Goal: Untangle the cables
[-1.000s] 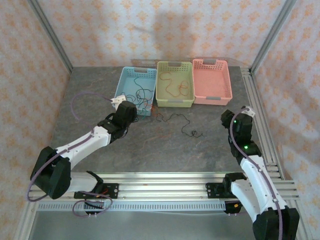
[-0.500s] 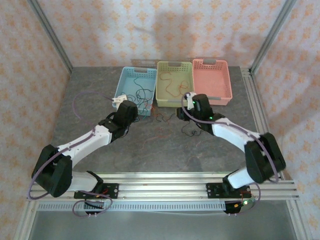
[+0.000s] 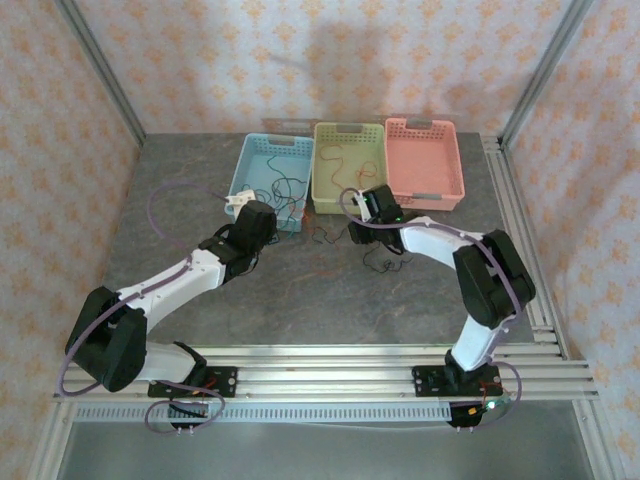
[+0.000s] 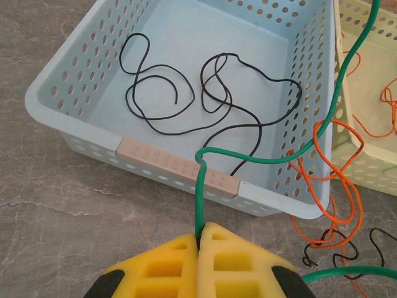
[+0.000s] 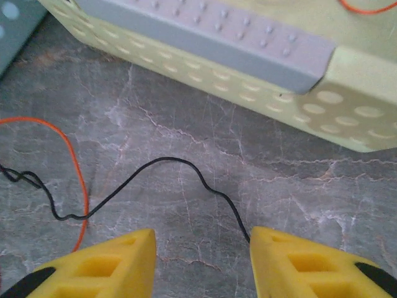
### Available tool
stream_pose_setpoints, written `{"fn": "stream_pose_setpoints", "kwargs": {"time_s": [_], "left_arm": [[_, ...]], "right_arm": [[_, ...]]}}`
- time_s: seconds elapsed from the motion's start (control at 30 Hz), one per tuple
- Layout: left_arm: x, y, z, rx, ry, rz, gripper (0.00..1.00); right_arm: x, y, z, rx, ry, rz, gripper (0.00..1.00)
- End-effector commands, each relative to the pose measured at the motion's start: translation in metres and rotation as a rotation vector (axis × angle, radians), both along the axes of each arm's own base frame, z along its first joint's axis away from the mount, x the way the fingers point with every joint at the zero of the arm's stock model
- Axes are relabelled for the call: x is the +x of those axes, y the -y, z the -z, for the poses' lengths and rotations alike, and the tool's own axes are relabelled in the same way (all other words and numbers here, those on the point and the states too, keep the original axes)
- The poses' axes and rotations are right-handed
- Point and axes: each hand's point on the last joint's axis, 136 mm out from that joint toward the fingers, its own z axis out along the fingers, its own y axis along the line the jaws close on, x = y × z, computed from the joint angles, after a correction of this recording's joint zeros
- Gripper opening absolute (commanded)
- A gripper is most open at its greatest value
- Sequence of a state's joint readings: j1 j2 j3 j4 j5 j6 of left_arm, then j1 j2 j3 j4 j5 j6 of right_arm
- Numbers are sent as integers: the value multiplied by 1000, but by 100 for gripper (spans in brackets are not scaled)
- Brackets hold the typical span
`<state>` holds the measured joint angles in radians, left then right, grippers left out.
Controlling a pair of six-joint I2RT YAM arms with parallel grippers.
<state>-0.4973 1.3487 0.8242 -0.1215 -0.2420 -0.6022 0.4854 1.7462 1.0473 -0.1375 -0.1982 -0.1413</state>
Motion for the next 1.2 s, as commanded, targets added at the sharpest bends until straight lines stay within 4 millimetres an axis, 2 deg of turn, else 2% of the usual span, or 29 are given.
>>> {"fn": "stream_pose_setpoints", "kwargs": {"time_s": [0.0,0.17,0.67,0.87,1.17], "left_arm": [[6,7,-14,-7,28,10,0],[6,7,-13,-7,25,12,0],[7,8,-11,-5,16,15,0],[8,10,-11,-7,14,19,0],[8,10,-10,-5,9,19,0]], "right_arm": [[8,-1,-5,-40,13,-19,43],[7,-6,5,-51,-52,-40,44],[11,-4,21,-117,-146,-30,49],[11,7,22,-210,-159,-50,49],[5,16,38,-291,-200,-89,48]]}}
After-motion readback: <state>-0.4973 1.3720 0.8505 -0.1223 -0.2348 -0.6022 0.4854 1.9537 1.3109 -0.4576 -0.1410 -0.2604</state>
